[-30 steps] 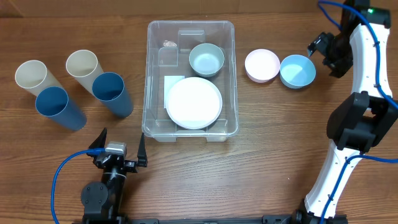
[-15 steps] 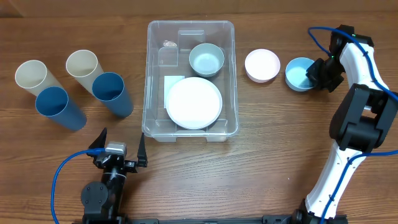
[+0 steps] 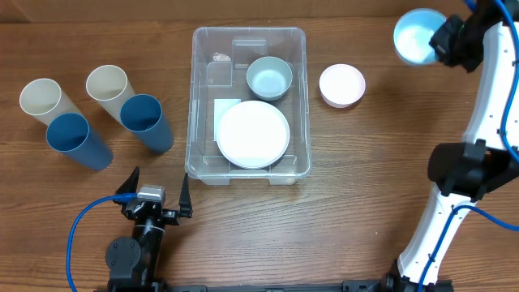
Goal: Pack container
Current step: 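Grasp the light-blue bowl and stack it into the grey bowl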
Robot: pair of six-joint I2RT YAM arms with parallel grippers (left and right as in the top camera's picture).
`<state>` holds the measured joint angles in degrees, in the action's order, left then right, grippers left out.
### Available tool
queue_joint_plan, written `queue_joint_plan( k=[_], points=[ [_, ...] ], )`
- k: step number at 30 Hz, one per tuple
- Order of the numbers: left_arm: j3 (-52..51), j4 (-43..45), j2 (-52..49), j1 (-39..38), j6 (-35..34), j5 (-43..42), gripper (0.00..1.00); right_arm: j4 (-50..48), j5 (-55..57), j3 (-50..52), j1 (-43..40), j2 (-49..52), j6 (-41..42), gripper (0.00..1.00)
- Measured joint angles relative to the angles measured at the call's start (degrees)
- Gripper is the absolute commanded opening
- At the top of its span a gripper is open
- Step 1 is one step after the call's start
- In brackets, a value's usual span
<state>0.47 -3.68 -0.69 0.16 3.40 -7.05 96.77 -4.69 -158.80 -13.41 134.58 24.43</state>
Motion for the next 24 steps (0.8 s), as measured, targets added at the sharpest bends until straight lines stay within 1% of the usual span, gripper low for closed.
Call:
queue_joint_plan(
  k=[2,6,7,9,12,14,16,20,24],
  points=[
    [0.00,0.00,0.00,0.00,-0.02,-0.02,1.00,0.26,-3.13,-4.46,3.06,-0.28,-2.14,0.04],
    [0.00,0.00,0.00,0.00,0.00,0.00,1.00,0.07,-5.33,-4.81,15.67,-0.48,-4.04,0.04],
    [0.00,0.00,0.00,0.00,0.00,-0.02,1.00,-0.33,-4.57,-4.81,20.17,-0.48,-4.33,0.04],
    [0.00,0.00,0.00,0.00,-0.02,0.00,1.00,-1.51,-1.66,-4.81,26.10,-0.48,-4.74,0.04],
    [0.00,0.00,0.00,0.00,0.00,0.00,1.00,-4.07,4.72,-3.87,32.79,-0.48,-4.96,0.04],
    [0.00,0.00,0.00,0.00,0.00,0.00,1.00,-6.25,7.08,-1.14,35.85,-0.57,-4.96,0.04],
    [0.00,0.00,0.00,0.00,-0.02,0.00,1.00,-10.84,8.39,4.02,37.48,-0.90,-4.87,0.04],
    [0.00,0.00,0.00,0.00,-0.02,0.00,1.00,-21.16,10.03,17.20,37.66,-1.03,-4.11,0.04],
    [0.00,0.00,0.00,0.00,0.00,0.00,1.00,-28.81,11.39,23.32,37.55,-1.03,-4.50,0.04]
  ],
)
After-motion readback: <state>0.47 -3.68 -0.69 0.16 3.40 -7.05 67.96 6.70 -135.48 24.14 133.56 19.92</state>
